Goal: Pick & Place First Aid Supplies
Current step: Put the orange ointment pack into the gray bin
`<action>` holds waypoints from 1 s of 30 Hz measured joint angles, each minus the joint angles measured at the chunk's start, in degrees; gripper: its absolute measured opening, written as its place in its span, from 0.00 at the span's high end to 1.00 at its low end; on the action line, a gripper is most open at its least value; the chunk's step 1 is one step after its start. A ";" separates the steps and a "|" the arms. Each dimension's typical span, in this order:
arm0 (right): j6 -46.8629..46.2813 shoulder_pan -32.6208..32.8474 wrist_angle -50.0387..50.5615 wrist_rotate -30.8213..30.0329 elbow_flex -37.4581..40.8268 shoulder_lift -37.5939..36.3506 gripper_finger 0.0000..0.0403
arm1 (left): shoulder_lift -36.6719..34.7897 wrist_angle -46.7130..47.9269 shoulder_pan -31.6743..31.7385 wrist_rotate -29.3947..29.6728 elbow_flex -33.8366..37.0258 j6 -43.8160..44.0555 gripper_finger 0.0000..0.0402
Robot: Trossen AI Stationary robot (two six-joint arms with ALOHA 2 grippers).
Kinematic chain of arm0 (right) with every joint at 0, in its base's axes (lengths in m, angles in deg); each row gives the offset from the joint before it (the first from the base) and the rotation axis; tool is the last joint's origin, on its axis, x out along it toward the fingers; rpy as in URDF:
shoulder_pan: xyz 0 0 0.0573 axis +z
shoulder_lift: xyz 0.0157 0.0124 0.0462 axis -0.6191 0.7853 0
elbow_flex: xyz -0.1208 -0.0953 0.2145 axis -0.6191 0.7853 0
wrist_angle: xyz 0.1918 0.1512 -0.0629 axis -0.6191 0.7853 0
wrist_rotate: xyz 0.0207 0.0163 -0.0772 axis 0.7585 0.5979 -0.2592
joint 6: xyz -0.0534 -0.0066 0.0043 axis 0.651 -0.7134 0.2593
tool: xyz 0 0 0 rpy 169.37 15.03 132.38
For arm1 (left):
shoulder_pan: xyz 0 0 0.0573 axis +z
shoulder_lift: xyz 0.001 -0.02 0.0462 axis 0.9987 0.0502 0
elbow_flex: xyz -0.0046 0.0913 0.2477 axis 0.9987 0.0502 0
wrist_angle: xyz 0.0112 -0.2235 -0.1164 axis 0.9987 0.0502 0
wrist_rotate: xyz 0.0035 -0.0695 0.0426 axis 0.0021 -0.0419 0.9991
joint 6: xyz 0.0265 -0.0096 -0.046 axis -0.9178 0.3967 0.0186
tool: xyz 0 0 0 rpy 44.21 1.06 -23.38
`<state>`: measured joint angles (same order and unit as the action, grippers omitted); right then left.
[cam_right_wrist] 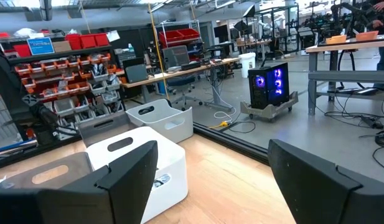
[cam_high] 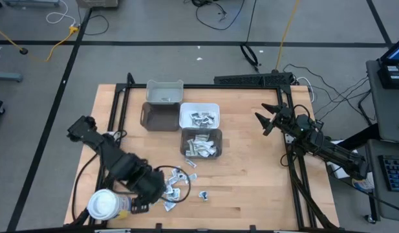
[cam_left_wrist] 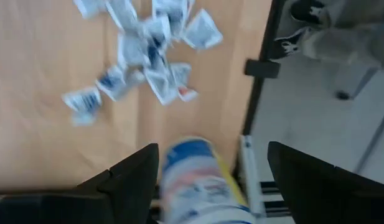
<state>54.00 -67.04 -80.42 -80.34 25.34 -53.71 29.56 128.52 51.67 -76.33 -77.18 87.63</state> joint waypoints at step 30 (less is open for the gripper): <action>0.00 0.01 0.00 0.00 0.01 0.00 0.26 | 4.61 -40.03 -10.22 9.40 34.43 25.66 0.34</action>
<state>54.00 -67.02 -80.42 -80.34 25.35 -53.71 34.17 88.49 41.44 -66.92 -42.75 113.29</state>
